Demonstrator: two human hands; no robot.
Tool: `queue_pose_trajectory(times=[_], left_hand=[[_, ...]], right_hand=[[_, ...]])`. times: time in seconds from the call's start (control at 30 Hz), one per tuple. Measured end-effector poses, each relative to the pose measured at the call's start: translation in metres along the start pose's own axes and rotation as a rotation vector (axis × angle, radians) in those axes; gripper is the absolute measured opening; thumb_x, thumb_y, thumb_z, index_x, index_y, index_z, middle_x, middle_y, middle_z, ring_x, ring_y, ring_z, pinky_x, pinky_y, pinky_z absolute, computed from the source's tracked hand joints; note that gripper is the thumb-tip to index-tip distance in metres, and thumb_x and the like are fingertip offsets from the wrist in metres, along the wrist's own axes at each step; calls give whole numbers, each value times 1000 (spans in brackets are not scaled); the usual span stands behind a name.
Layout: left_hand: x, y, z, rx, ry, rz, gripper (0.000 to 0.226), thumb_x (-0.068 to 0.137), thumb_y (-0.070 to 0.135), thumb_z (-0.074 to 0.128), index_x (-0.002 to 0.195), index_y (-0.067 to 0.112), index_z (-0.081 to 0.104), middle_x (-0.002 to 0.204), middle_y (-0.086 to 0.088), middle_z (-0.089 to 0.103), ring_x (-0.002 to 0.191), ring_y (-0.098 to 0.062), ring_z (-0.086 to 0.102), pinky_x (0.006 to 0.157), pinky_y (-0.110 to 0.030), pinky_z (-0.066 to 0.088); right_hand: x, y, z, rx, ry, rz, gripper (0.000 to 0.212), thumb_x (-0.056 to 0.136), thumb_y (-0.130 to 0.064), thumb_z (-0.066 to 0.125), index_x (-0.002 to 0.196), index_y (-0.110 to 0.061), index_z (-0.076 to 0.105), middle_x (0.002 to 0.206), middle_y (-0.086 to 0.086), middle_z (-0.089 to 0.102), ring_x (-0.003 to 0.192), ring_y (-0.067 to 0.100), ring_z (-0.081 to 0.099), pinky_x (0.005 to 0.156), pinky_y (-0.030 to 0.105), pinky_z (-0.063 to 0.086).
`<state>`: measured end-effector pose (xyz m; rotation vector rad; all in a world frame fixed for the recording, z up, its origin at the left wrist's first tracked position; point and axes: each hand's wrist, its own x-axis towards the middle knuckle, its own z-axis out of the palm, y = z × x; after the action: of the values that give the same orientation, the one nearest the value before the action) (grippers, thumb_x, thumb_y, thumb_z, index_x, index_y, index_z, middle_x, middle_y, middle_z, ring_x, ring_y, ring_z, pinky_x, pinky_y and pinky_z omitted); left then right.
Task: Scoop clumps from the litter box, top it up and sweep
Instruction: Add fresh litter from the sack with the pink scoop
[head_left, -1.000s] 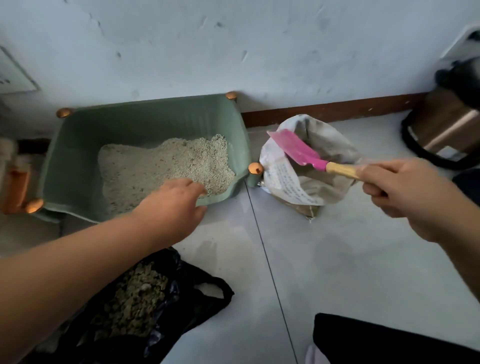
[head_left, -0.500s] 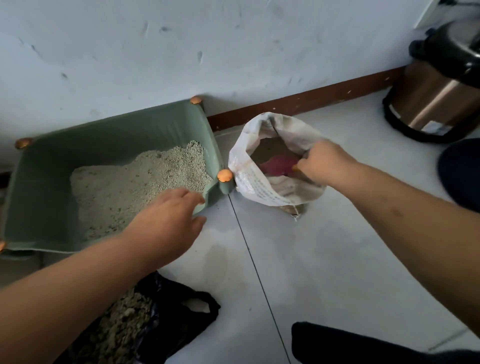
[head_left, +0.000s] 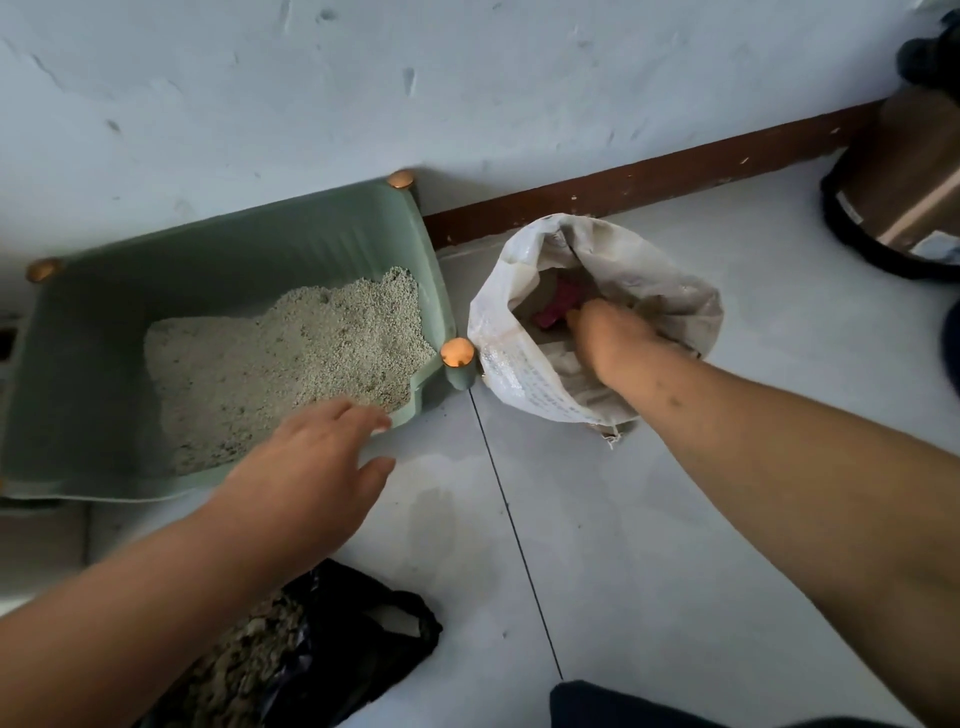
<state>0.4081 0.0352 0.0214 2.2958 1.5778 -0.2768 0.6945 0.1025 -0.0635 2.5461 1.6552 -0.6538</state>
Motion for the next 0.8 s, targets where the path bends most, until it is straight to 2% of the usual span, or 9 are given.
queue_pose_trajectory(times=[0.07, 0.17, 0.27, 0.37, 0.5, 0.67, 0.8], left_hand=[[0, -2, -1, 7, 0, -10, 45, 100, 42, 47, 144, 32, 44, 144, 9, 47, 136, -15, 41, 111, -33, 35], [1, -5, -1, 14, 5, -9, 44, 100, 42, 47, 143, 31, 45, 143, 8, 48, 135, -15, 42, 111, -32, 34], [1, -4, -1, 17, 3, -4, 45, 100, 42, 47, 144, 30, 45, 143, 7, 48, 135, -15, 42, 111, -33, 34], [1, 0, -2, 13, 5, 4, 46, 100, 43, 47, 144, 30, 45, 143, 8, 47, 136, -16, 40, 111, -34, 35], [0, 3, -6, 8, 25, 29, 45, 100, 41, 48, 144, 30, 46, 143, 7, 48, 136, -15, 40, 112, -34, 34], [-3, 6, -14, 13, 49, 50, 44, 101, 42, 48, 143, 30, 46, 145, 7, 47, 137, -15, 40, 113, -36, 35], [-6, 4, -16, 19, 72, 74, 43, 101, 40, 49, 142, 30, 48, 146, 6, 48, 137, -15, 42, 113, -34, 33]], right_hand=[[4, 4, 4, 53, 4, -6, 26, 100, -20, 42, 113, -13, 64, 110, 14, 66, 104, 33, 61, 85, 37, 45], [1, 14, 9, 151, 48, -11, 39, 101, -41, 36, 104, -16, 65, 96, 14, 67, 95, 34, 61, 83, 39, 46], [-14, 27, 10, 187, 100, -27, 42, 99, -50, 34, 97, -19, 62, 87, 10, 63, 80, 30, 58, 74, 38, 46], [-39, 39, 4, 169, 163, -63, 45, 99, -51, 34, 102, -16, 63, 89, 11, 63, 79, 32, 59, 71, 37, 48], [-82, 61, -8, 254, 149, -103, 39, 99, -46, 37, 120, -26, 63, 106, 8, 69, 94, 31, 62, 82, 40, 51], [-128, 79, -20, 291, 209, -111, 39, 98, -41, 42, 118, -15, 62, 101, 11, 69, 91, 32, 61, 76, 36, 47], [-145, 83, -16, 349, 231, -99, 35, 98, -40, 43, 116, -17, 63, 94, 5, 68, 84, 26, 59, 70, 32, 43]])
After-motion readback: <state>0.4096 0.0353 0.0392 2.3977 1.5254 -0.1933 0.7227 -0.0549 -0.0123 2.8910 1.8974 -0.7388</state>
